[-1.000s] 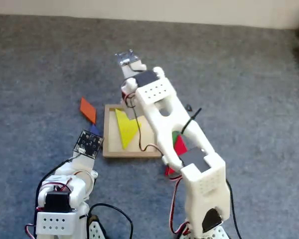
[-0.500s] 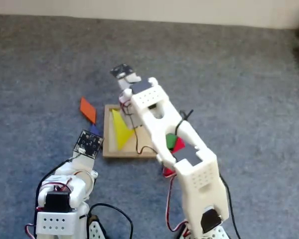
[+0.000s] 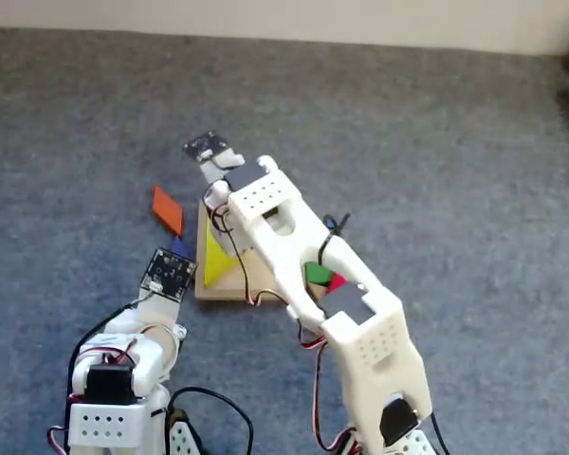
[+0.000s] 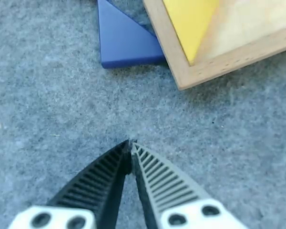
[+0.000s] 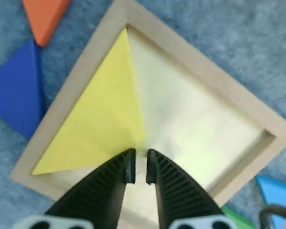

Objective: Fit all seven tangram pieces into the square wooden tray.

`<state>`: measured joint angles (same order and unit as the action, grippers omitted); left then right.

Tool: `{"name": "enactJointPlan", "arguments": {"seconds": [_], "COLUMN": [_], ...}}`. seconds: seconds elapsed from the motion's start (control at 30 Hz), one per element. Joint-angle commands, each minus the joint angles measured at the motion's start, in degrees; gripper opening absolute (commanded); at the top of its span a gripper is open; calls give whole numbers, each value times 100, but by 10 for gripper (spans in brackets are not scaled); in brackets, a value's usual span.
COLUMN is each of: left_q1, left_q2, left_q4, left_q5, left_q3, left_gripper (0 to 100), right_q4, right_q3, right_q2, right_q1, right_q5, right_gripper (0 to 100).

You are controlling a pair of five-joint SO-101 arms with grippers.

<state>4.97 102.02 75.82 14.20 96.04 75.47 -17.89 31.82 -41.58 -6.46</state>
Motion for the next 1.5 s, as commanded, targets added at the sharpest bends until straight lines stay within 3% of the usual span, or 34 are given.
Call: {"name": "enactJointPlan", "arguments": {"seconds": [0.0,0.43,0.57,0.73,1.0,1.23,1.33,1.47], "left_q1": [66,66,66,66,66,66,66,66], "left_q2": [198,198,198,198,198,198,198,198], "left_q4": [26,26,26,26,26,26,26,26], "left_q5": [-62,-62,-62,-62,-62,-62,-62,-62], "left_q3": [119,119,119,119,119,119,119,119], "left_gripper": [5,5,5,5,5,5,5,5], "right_q4": [321,2202,2369,1719,-22,-286,-523,-971], "right_q3": [-215,-207,382,1947,3978,4655,4892,5191], "right_q2": [-936,-2176,-2440,-3037,-4004,-4031,-4031,-4031], "right_q1": [321,954,1244,1464,2053,2079,2070,2070], "right_q5": [-70,-79,-88,-501,-457,2066,2277,2303], "right_gripper": [50,50,50,50,83,310,368,371]}}
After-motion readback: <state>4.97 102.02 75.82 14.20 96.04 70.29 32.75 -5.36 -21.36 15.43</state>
